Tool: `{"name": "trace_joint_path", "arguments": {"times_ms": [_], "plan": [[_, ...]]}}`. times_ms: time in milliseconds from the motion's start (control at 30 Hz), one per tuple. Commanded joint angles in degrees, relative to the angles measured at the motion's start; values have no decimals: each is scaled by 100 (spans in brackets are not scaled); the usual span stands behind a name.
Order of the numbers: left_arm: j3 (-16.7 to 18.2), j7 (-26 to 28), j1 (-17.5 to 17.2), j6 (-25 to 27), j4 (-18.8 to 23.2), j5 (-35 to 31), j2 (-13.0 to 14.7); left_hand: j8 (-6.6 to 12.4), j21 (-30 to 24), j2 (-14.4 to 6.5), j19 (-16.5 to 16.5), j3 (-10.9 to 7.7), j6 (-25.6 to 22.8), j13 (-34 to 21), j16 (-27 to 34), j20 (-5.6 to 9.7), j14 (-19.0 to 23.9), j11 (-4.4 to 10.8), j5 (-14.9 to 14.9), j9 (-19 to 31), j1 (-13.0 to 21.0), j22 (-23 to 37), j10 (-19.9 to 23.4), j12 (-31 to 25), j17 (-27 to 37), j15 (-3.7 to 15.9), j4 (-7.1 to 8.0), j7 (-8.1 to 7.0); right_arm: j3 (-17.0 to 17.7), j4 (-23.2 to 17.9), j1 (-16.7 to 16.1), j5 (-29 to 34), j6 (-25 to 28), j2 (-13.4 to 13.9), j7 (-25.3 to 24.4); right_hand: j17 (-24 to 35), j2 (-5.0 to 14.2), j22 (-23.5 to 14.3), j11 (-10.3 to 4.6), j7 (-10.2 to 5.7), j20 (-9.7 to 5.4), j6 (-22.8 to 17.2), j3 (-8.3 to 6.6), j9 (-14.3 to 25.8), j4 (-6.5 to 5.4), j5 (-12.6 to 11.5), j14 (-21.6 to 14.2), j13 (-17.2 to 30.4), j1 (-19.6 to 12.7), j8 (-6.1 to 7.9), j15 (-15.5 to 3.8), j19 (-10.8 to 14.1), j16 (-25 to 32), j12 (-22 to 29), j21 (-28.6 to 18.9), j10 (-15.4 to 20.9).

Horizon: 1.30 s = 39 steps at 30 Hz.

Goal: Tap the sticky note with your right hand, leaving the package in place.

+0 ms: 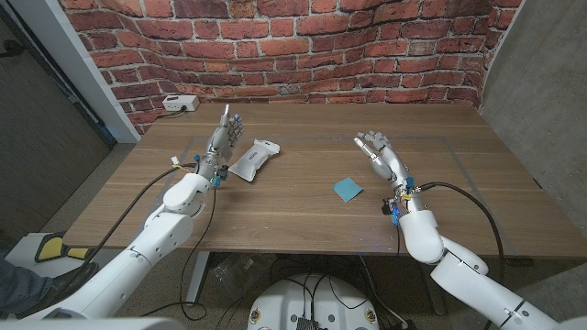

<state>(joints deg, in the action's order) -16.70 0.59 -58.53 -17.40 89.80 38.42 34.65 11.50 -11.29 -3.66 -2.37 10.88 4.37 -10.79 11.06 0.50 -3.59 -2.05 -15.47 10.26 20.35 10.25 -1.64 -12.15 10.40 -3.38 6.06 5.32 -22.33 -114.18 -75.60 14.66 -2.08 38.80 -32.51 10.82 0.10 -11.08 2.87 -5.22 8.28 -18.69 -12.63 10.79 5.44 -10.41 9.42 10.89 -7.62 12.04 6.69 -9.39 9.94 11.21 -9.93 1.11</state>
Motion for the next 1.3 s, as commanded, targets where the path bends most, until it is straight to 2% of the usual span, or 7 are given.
{"name": "trace_joint_path", "arguments": {"times_ms": [33, 200, 333, 633, 1067, 1300], "plan": [[43, -2, -119, -2, 184, 15, 73, 47, -34, 5, -25, 12, -28, -11, 11, -62, 7, -14, -21, 24, 45, 24, 53, -47, 13, 14, -10, 8, -329, -340, -110, 873, 749, 264, -423, 9, 18, -15, 28, -17, -16, 27, 35, 22, 1, -62, 164, 16, 55, -45, -9, -188, -14, -22, -12, -142], [115, 10, -234, -20, 314, 37, 142, 45, -31, 0, -38, 14, -36, -11, 7, -68, 6, -9, -19, 24, 51, 24, 60, -46, 13, 22, -12, -1, -547, -296, -62, 1324, 902, 301, -742, 11, 35, -18, 41, -47, -46, 47, 39, 22, -7, -65, 232, 16, 71, -56, -38, -261, -8, -31, -24, -220], [117, -88, -244, -53, 315, 19, 194, 48, -33, -4, -36, 17, -58, -11, 14, -70, 33, -10, -17, 24, 56, 24, 83, -50, 13, 23, -13, -4, -673, -318, -13, 1429, 999, 402, -682, 10, 40, -19, 40, -64, -70, 52, 39, 22, -7, -68, 239, 16, 73, -59, -44, -280, 2, -32, -33, -248], [144, -160, -258, -165, 240, 83, 131, 90, -71, -13, 59, 37, -240, -11, 47, -63, 182, 2, -5, 24, 75, 23, 241, -90, 12, 13, -21, -1, -1043, -505, 166, 1894, 1664, 592, -271, 12, 70, -21, 32, -45, -84, 70, 35, 22, -16, -73, 273, 17, 82, -67, -67, -338, 13, -32, -44, -303], [202, -112, -332, -179, 321, 109, 129, 83, -64, -16, 51, 49, -269, -11, 36, -65, 192, 0, 0, 23, 84, 20, 267, -85, 12, 21, -24, -3, -1612, -744, 498, 2517, 2608, 817, 553, 29, 157, -29, 69, -33, -104, 181, 42, 23, -68, -74, 545, 20, 160, -101, -24, -711, 7, -80, -29, -677], [210, -188, -329, -198, 324, 126, 147, 82, -58, -20, 37, 53, -288, -11, 29, -70, 192, 0, 2, 23, 89, 19, 272, -80, 12, 24, -25, -6, -1766, -628, 589, 2573, 2722, 841, 575, 32, 185, -32, 72, -41, -130, 223, 42, 25, -79, -72, 630, 22, 176, -109, -13, -819, 6, -85, -30, -788]]}}
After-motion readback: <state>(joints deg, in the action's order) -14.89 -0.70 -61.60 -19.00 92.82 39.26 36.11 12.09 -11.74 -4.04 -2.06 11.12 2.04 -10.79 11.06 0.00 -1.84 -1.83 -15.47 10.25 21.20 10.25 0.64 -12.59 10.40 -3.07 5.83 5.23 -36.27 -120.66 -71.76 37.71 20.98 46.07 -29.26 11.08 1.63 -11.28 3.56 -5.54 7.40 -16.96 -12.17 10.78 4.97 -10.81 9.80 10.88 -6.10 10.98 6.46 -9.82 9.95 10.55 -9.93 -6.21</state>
